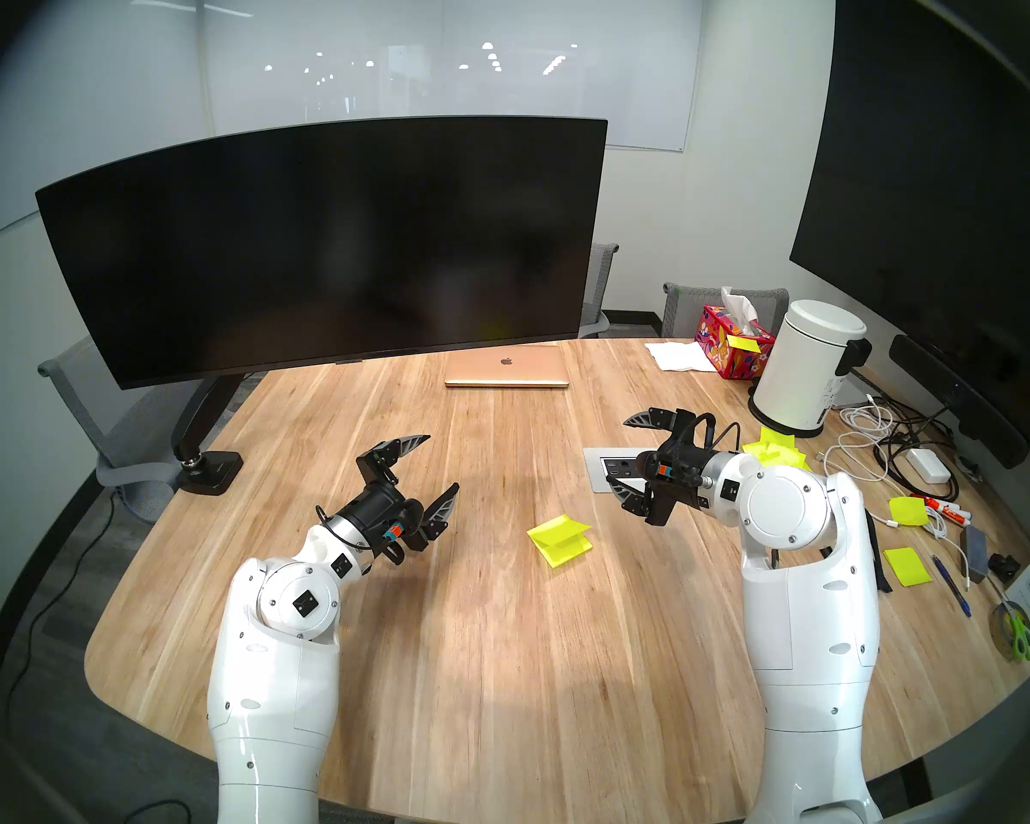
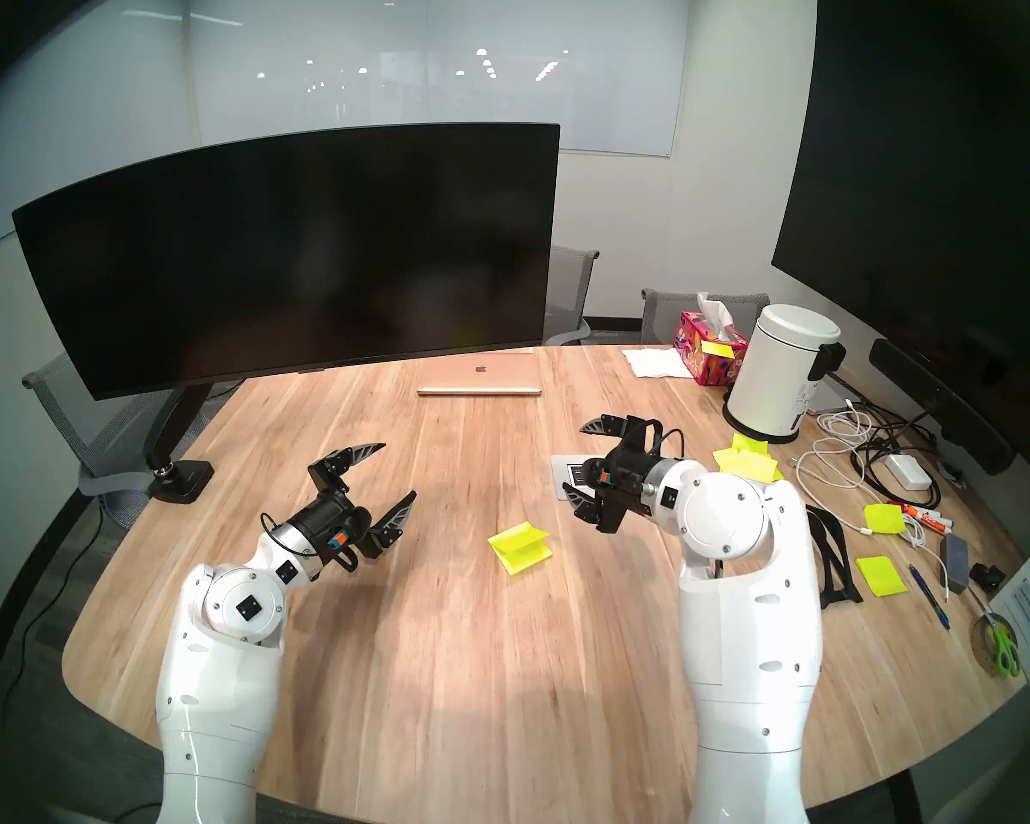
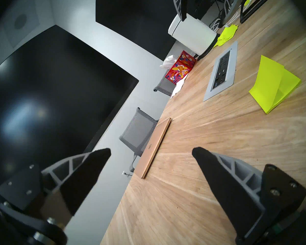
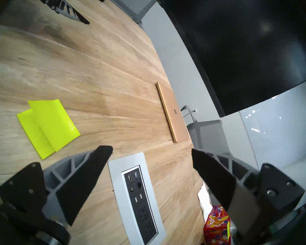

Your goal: Peel one sticky note off the pad and stick it onto the monitor, then press it flat

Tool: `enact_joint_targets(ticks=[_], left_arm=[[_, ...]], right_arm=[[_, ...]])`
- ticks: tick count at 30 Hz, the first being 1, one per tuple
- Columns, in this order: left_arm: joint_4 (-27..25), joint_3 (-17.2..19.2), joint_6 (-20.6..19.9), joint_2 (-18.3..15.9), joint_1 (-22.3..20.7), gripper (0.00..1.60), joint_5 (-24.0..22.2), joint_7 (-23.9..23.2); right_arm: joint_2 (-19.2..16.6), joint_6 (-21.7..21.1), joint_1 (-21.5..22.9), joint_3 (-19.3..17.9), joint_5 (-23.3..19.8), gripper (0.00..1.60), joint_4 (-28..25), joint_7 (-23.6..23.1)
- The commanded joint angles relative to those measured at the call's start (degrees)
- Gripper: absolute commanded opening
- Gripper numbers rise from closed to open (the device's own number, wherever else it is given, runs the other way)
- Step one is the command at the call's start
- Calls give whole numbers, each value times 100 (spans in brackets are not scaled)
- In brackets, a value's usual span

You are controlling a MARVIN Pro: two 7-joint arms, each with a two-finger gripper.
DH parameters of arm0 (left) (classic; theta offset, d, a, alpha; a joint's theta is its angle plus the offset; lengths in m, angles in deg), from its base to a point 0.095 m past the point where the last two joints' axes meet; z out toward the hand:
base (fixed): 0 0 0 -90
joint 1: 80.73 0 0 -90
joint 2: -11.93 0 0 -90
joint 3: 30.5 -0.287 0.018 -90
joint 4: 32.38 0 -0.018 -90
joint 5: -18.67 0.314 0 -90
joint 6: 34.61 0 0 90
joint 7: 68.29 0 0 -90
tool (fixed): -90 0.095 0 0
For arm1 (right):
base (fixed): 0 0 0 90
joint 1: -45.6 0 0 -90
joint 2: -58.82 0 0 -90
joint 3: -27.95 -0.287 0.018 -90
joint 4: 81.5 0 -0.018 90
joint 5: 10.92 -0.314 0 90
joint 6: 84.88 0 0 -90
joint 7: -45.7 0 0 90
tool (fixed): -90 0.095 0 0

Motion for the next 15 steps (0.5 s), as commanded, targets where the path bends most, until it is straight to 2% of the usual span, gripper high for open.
enact_joint_targets(ticks=[1, 10, 15], left_arm=[[-87, 5, 7, -2, -9, 160, 3, 16], [-87, 5, 8, -2, -10, 160, 3, 16], [-87, 6, 8, -2, -10, 160, 2, 16]], right_arm=[[-42, 21, 211, 85, 80, 160, 46, -6], [-61, 1, 240, 130, 143, 160, 11, -141], [-52, -62, 83, 149, 150, 160, -231, -354]])
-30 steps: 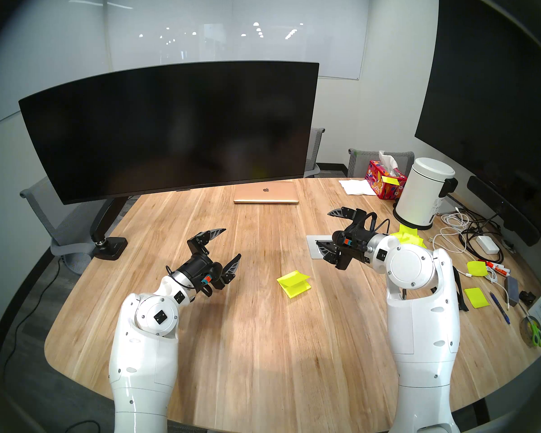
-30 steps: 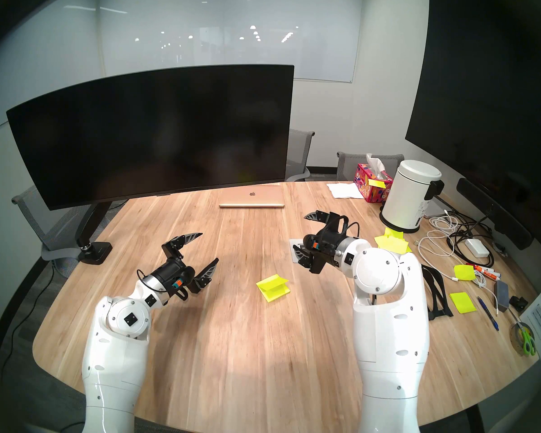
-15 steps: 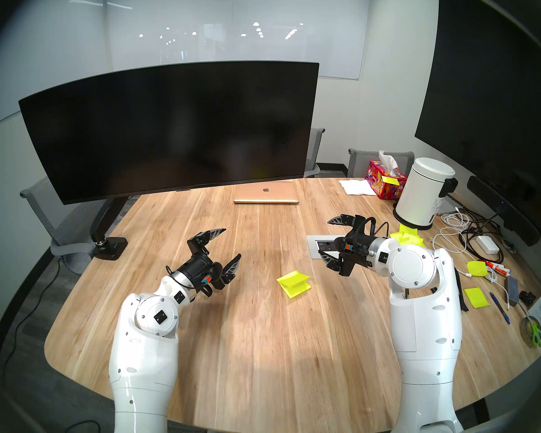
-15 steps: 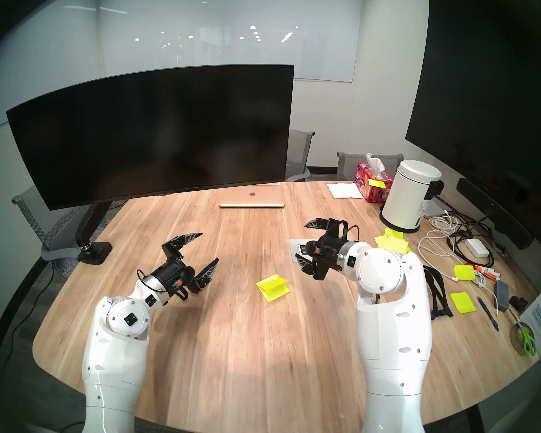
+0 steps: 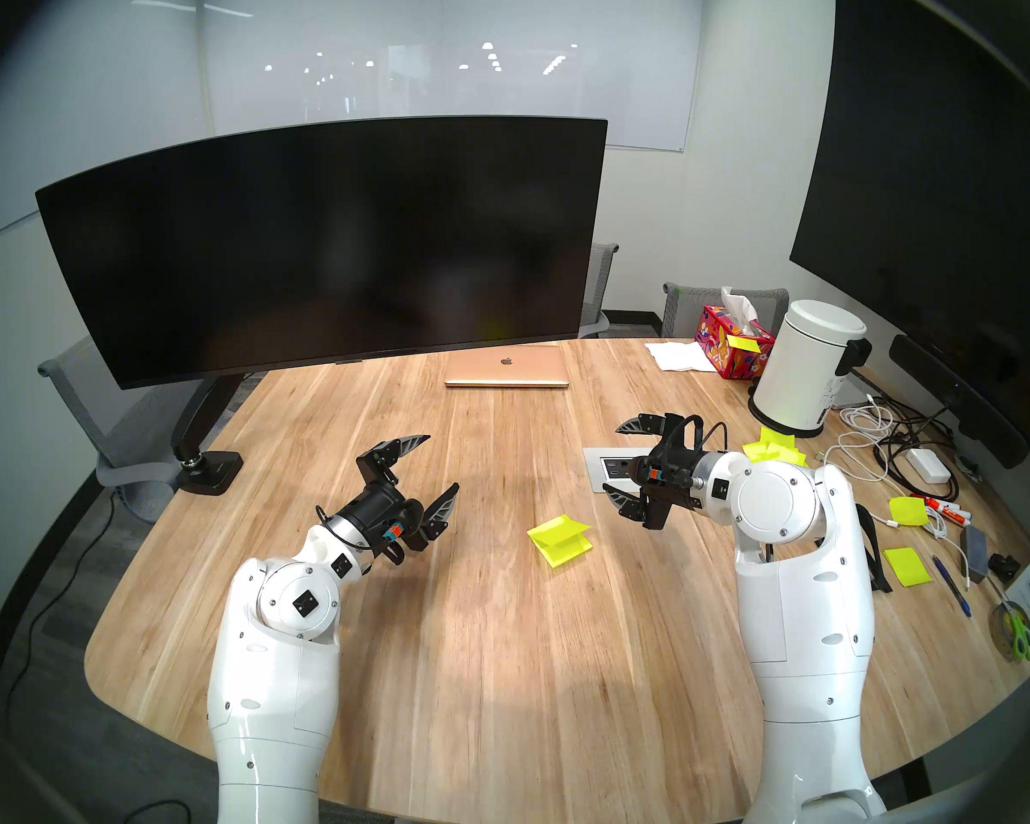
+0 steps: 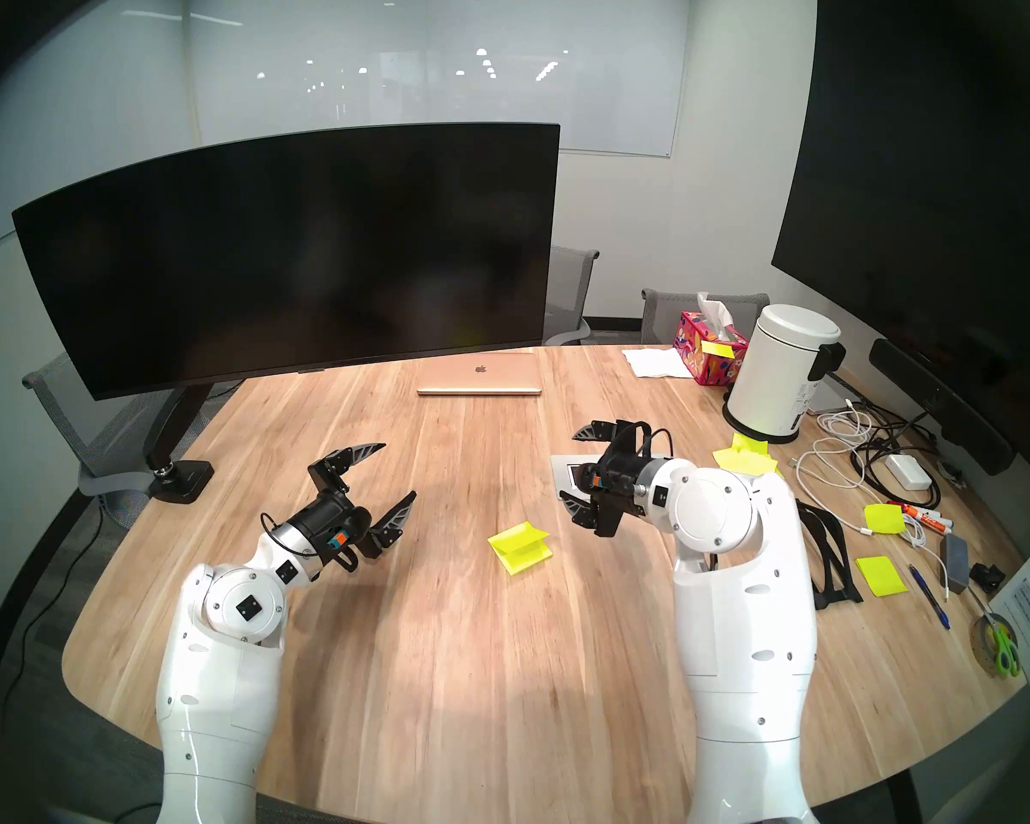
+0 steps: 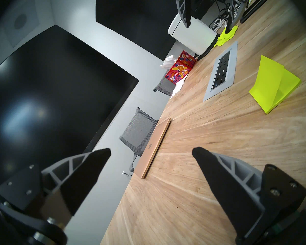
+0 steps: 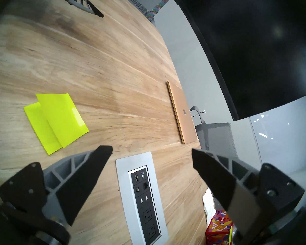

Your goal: Peel one sticky note off the pad and stick it onto the monitor, then press it flat

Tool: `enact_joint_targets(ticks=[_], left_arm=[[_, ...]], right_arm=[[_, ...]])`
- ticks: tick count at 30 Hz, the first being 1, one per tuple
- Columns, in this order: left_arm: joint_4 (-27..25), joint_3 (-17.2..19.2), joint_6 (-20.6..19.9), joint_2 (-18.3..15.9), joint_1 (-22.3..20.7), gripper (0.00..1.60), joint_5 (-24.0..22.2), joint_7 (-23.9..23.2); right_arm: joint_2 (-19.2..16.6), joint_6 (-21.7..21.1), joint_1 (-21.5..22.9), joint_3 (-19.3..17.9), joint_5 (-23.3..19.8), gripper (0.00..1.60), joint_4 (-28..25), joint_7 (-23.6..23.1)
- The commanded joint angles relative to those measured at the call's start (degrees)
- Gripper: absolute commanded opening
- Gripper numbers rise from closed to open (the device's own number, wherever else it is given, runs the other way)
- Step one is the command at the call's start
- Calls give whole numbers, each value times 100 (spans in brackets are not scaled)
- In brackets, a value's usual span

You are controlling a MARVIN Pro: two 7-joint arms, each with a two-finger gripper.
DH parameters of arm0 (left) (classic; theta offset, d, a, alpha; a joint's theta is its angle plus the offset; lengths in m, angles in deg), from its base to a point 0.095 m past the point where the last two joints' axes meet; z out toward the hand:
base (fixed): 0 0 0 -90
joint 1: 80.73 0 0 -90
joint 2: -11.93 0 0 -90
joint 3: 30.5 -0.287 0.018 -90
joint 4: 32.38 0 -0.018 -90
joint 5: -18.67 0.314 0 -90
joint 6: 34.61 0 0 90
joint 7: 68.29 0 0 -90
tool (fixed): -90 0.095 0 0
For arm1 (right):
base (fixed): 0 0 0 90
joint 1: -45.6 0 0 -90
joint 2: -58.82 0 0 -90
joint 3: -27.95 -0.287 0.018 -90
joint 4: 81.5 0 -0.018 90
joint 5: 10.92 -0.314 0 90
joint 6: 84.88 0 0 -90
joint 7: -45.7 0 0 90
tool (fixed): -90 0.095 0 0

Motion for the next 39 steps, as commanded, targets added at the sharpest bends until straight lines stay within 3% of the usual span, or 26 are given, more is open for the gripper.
enact_joint_targets(ticks=[1, 15, 32, 39], left_arm=[[-87, 5, 8, -2, -10, 160, 2, 17], [-88, 5, 8, -1, -10, 160, 3, 16], [-87, 6, 9, -1, -10, 160, 3, 16], [-85, 6, 10, -1, -11, 160, 2, 15]], right_arm=[[39, -93, -60, 7, -49, 160, -380, -155], [-37, -190, -260, -6, -18, 160, -674, -535], [-296, 61, 99, 166, 213, 160, 46, -612], [-312, 206, 148, 272, 272, 160, 50, -618]])
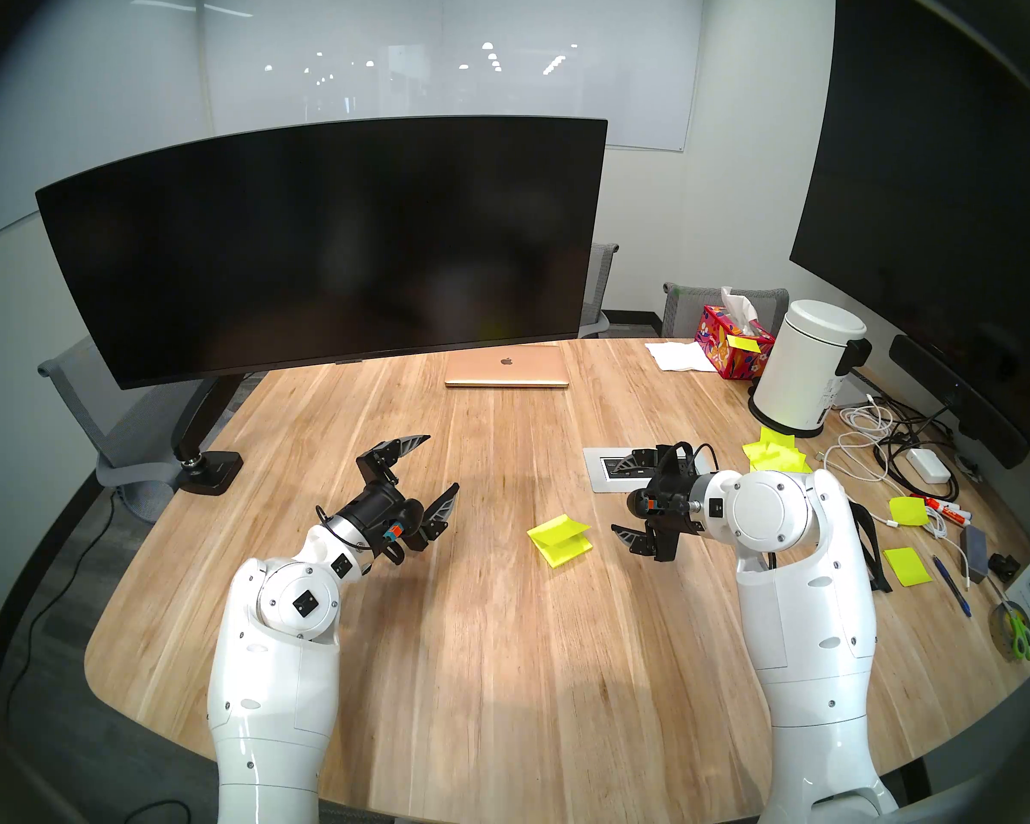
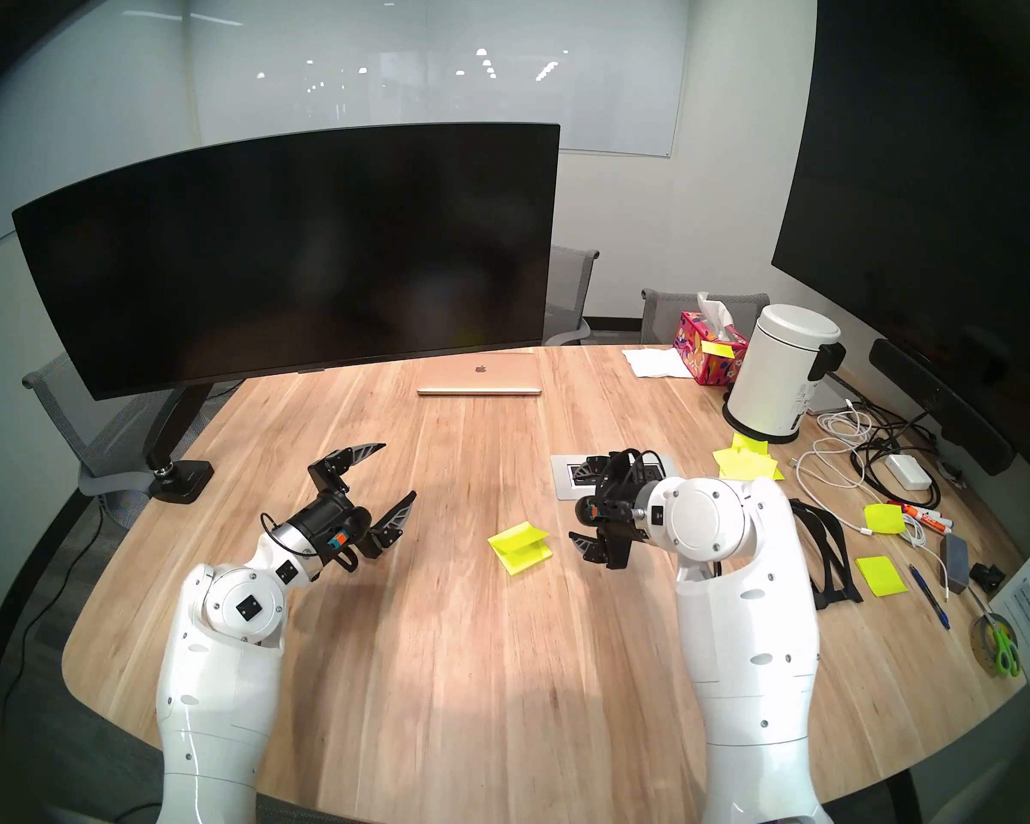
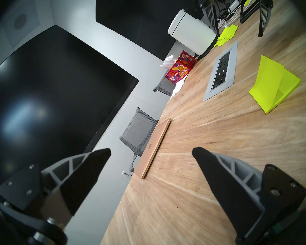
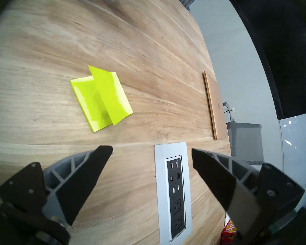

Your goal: Peel one sticky note off the pad and stick it onto the monitor, then press it flat

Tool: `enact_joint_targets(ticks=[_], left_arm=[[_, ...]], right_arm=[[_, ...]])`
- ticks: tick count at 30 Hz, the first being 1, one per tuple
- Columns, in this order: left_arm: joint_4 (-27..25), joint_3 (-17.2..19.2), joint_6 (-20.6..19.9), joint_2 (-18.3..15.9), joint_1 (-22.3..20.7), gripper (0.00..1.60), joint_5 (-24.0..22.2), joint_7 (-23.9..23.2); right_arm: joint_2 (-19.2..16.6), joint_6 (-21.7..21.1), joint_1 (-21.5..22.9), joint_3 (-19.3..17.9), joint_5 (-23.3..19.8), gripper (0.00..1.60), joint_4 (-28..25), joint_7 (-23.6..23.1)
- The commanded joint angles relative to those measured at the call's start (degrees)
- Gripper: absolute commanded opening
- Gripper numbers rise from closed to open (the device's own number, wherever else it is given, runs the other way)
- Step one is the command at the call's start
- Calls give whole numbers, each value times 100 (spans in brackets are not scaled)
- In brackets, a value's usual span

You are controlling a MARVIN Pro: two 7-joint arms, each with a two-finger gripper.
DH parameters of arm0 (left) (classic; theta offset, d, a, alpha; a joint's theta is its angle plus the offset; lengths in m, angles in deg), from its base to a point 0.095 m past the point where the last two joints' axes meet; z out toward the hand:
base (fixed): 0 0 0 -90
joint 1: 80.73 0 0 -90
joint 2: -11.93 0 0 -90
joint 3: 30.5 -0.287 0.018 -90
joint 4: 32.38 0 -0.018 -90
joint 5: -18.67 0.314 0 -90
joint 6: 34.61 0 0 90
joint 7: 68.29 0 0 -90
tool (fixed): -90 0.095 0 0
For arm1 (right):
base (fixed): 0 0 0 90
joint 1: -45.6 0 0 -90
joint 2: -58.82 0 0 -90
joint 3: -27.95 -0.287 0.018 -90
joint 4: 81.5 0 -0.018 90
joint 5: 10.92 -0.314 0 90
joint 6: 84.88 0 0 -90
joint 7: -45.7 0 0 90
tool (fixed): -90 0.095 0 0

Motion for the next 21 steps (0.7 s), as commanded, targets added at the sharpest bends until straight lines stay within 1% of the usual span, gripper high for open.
enact_joint_targets(ticks=[1, 10, 21], left_arm=[[-86, 5, 9, -3, -11, 160, 2, 16], [-88, 5, 8, -3, -10, 160, 3, 16], [-89, 6, 8, -2, -10, 160, 4, 16]], right_arm=[[-10, 94, 187, 80, -26, 160, -172, 8], [-32, 114, 87, 242, 7, 160, -393, -193], [-19, 134, 25, 387, 64, 160, -427, -348]])
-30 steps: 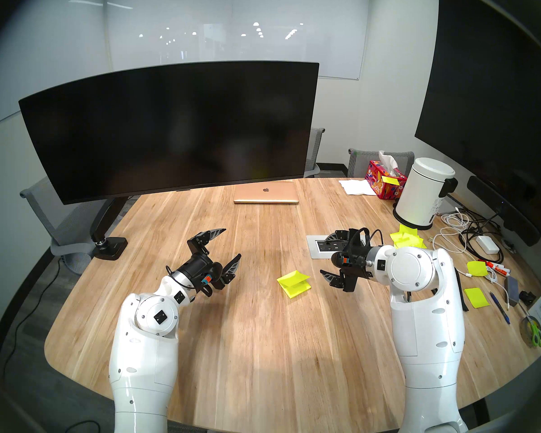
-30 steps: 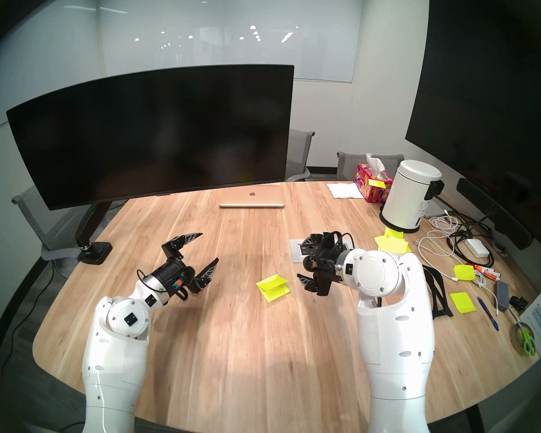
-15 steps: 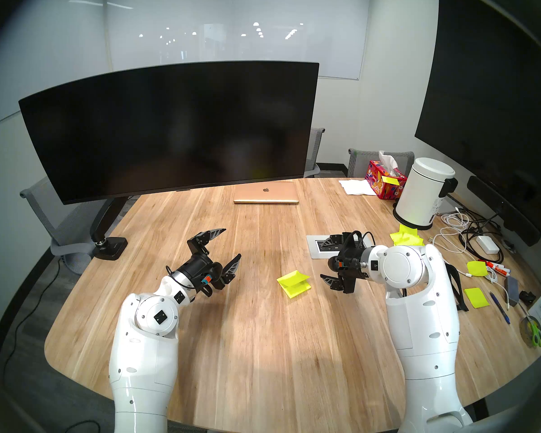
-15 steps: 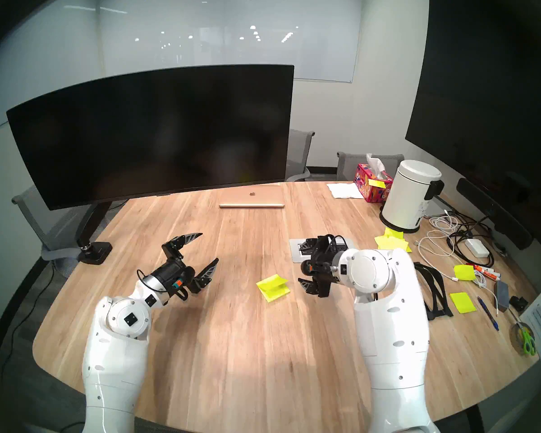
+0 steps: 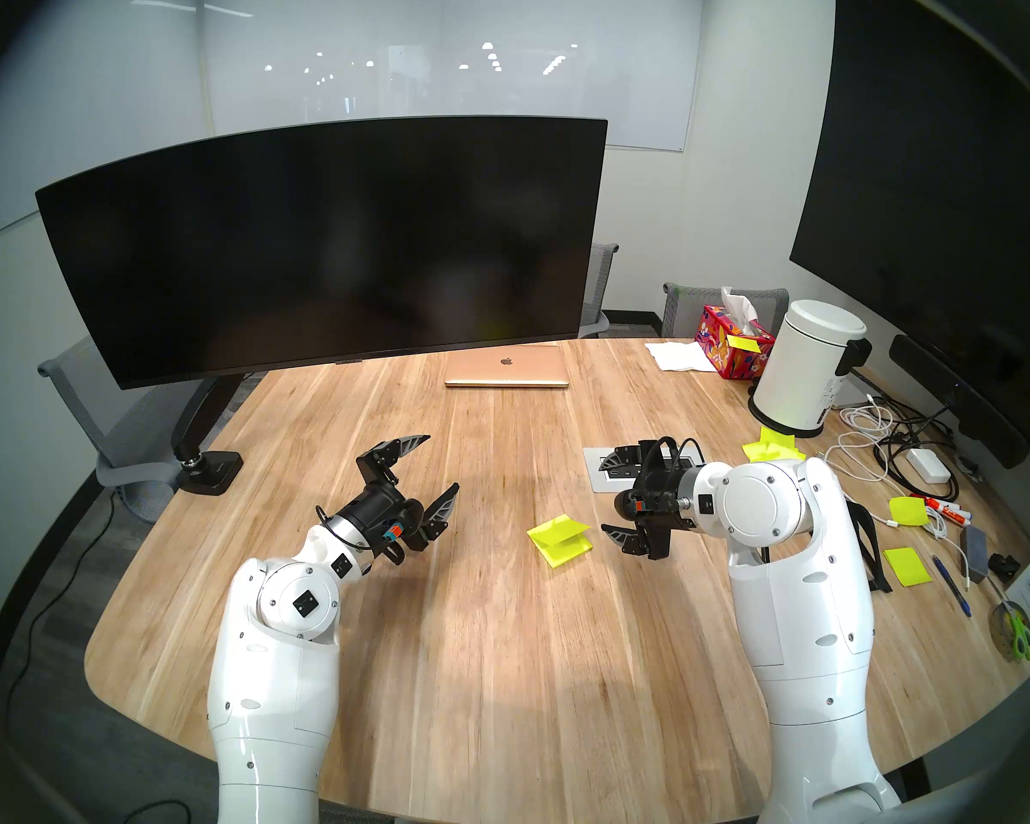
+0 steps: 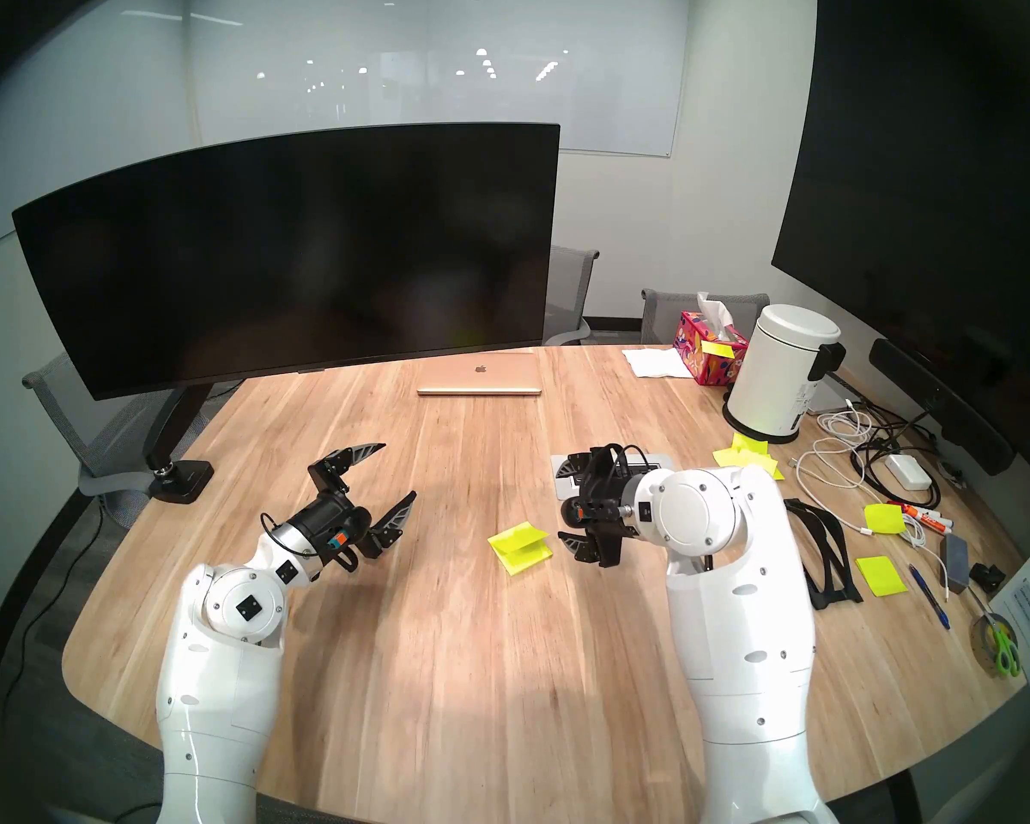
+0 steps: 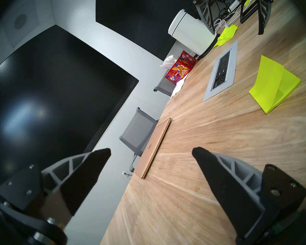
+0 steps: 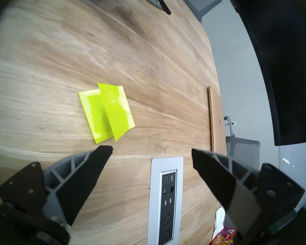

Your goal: Peel one sticky note off the pad and stick it onto the monitor, then press it flat

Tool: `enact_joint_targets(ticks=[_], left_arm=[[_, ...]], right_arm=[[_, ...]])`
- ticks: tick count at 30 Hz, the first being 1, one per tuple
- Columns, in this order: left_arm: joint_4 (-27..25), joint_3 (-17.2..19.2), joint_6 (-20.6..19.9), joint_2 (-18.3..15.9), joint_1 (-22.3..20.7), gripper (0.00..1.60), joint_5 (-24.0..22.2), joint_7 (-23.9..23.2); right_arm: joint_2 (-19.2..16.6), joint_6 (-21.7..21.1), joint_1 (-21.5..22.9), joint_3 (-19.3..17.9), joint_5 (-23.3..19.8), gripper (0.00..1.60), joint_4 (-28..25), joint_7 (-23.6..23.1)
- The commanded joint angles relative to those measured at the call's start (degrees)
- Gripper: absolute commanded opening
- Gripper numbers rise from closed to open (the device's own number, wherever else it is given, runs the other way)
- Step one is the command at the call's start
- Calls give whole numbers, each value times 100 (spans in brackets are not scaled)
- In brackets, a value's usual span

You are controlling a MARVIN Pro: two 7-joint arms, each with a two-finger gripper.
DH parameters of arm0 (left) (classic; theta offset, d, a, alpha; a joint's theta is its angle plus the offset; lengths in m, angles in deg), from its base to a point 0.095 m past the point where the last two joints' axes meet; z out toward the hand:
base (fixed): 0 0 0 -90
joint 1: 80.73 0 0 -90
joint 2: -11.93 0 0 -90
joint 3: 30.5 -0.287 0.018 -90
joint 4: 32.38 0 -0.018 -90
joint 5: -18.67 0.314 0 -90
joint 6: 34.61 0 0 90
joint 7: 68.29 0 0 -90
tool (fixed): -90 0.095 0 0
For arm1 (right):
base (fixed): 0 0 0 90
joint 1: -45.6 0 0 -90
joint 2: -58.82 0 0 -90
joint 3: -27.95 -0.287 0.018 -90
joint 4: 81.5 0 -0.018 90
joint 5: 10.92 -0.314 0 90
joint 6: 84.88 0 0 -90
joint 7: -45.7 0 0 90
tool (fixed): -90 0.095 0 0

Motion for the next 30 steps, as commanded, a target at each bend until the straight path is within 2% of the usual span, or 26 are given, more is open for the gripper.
enact_joint_targets(ticks=[1, 14, 30], left_arm=[[-89, 5, 8, -3, -10, 160, 4, 16], [-88, 5, 8, -3, -10, 160, 4, 16], [-89, 6, 9, -2, -10, 160, 5, 15]], right_arm=[[30, -14, -3, 58, 37, 160, -148, 8], [63, 44, 143, 233, 132, 160, -36, -20], [169, 43, 290, 358, 315, 160, 374, 82]])
